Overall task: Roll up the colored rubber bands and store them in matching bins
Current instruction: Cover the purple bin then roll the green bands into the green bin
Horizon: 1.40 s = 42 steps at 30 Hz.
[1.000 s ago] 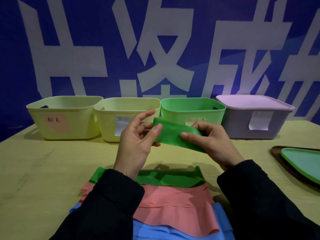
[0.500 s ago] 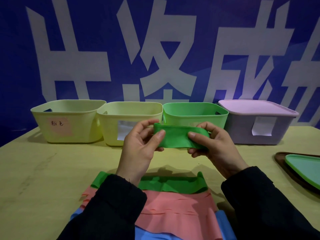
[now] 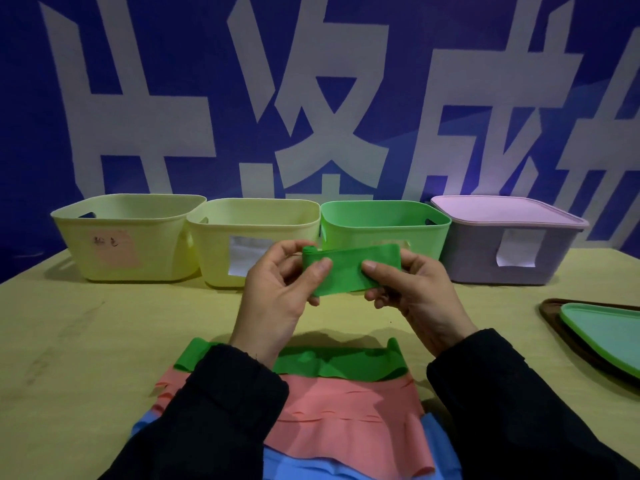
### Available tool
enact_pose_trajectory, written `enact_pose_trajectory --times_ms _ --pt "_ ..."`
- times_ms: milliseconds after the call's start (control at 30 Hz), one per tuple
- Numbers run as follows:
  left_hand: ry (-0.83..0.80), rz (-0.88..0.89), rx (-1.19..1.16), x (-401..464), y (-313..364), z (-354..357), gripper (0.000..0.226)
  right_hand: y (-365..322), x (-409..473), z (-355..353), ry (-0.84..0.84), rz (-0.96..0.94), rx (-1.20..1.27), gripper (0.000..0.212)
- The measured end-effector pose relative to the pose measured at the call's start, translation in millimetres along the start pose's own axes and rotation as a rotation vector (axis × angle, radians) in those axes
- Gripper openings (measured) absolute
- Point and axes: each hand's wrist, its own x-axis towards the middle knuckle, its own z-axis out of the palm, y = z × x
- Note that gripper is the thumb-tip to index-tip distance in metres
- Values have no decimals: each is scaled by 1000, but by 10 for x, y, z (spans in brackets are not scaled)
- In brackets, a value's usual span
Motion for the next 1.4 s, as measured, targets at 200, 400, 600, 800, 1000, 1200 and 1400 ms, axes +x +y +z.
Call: enact_pose_trajectory --times_ms 200,400,600,800,1000,1200,1400 --pt "-30 -25 1 -12 -40 3 32 31 16 -7 52 -49 2 20" --pt "-54 5 82 -15 -57 6 24 76 5 13 35 -57 -48 18" --pt "13 -15 63 -5 -26 9 32 68 9 20 84 -67 23 21" --pt "2 -11 139 -21 -22 2 35 73 34 -9 130 -21 108 23" --pt "26 -40 57 -29 6 24 46 72 25 7 156 -15 91 25" --pt "8 -37 8 -20 -17 33 26 89 19 6 166 -29 77 19" --pt "-75 -45 -57 -40 -58 51 20 133 5 64 141 -34 23 15"
